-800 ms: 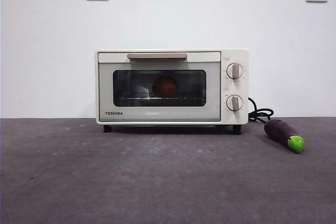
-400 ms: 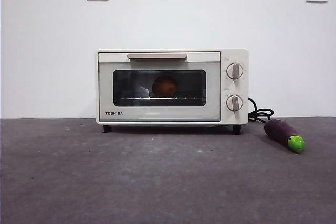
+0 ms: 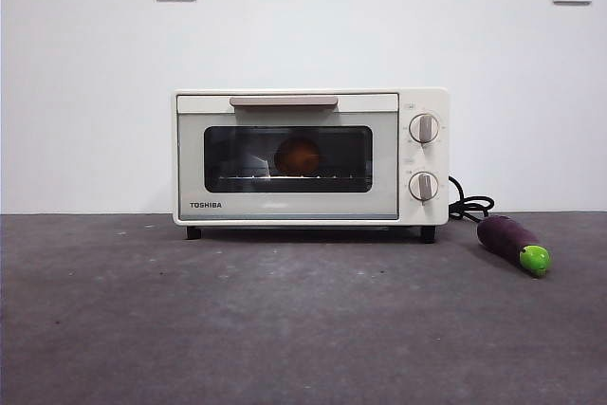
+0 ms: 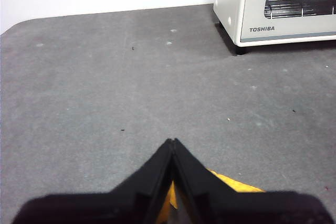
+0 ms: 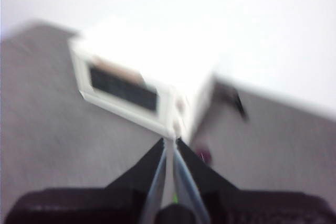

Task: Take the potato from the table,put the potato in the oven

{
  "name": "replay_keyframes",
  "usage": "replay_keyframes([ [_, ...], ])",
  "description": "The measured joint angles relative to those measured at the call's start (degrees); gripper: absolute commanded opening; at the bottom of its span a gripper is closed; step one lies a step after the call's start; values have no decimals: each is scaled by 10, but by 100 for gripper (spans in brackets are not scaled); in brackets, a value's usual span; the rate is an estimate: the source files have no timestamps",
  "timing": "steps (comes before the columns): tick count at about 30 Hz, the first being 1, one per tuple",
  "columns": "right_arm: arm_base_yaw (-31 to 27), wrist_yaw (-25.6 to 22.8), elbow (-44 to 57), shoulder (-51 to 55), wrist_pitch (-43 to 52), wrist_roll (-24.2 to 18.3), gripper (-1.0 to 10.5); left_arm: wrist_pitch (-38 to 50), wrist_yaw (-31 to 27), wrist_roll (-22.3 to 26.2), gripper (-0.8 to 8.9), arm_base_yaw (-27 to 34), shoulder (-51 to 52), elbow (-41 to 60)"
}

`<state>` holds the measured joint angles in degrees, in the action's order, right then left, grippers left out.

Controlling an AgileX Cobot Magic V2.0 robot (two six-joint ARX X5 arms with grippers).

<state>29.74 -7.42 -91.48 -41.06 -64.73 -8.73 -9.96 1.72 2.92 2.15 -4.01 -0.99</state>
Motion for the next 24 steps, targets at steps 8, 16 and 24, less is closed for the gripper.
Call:
replay_keyframes([
  [8,-139,89,290,133,360,-68,33,0,0,0,-4,0,-1,0],
  [16,-243,90,576,254,552,-13,33,0,0,0,-4,0,-1,0],
  [24,-339,87,769,339,654,61,33,0,0,0,-4,0,-1,0],
])
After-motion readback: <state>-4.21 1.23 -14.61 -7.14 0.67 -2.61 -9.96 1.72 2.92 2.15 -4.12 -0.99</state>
